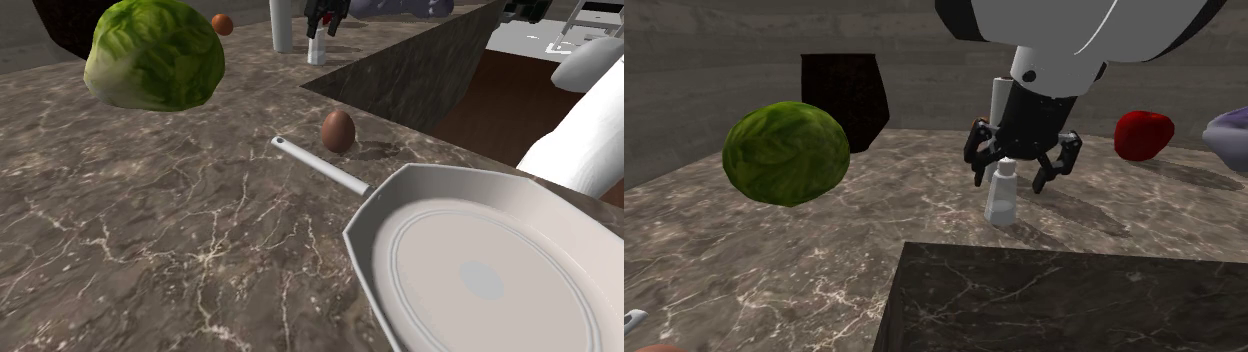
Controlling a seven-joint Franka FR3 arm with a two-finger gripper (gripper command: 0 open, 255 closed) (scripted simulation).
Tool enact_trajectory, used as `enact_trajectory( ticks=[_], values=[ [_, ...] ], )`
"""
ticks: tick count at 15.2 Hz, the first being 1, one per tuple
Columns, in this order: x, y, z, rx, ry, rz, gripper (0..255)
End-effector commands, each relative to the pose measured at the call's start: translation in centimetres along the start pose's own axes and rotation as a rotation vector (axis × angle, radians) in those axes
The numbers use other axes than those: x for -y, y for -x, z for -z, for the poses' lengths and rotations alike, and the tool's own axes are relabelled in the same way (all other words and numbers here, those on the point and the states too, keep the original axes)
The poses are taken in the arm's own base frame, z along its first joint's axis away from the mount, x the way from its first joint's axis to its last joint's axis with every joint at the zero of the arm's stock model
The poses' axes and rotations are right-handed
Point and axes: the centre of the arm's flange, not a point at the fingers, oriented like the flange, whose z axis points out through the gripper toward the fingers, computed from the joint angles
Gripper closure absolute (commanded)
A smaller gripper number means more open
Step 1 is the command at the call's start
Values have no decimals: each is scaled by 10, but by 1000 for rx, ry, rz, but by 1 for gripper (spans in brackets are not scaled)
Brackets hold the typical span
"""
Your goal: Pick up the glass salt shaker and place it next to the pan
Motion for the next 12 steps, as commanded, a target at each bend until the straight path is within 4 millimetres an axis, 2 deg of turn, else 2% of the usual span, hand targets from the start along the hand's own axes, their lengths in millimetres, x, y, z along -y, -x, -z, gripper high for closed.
enact_trajectory(
  ticks=[1, 2, 3, 12],
  values=[
    [0, 0, 0, 0, 0, 0, 0],
    [0, 0, 0, 0, 0, 0, 0],
    [0, 0, 0, 0, 0, 0, 255],
    [0, 0, 0, 0, 0, 0, 255]
  ],
)
